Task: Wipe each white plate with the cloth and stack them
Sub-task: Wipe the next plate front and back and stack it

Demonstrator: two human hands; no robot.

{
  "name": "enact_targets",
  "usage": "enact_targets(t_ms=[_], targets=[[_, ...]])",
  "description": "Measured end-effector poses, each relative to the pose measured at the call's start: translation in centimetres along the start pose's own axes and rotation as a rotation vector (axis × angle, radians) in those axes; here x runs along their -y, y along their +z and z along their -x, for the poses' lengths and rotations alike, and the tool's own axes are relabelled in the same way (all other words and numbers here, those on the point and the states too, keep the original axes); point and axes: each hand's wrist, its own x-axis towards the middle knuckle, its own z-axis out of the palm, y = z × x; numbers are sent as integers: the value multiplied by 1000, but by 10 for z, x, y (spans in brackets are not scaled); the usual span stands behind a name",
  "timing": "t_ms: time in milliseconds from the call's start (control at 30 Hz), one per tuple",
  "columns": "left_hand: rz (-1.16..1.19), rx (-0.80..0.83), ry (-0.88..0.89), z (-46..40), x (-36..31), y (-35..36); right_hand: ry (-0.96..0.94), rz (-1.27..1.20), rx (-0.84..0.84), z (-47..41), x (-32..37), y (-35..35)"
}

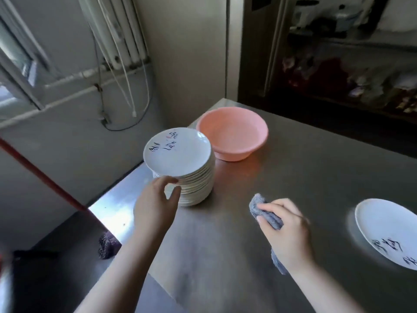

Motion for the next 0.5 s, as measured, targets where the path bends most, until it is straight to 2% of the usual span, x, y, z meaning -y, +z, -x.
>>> enact_targets(t_ms=[100,167,333,500], targets=[[12,-153,38,-56,30,-24,-62,20,-34,-25,36,40],[50,-177,-16,-84,42,-32,-78,10,-61,-39,54,57],[66,5,-134,-115,57,-28,-90,20,-99,-56,79,77],[132,46,-230,-125,60,-20,-79,27,-135,-63,85,86]])
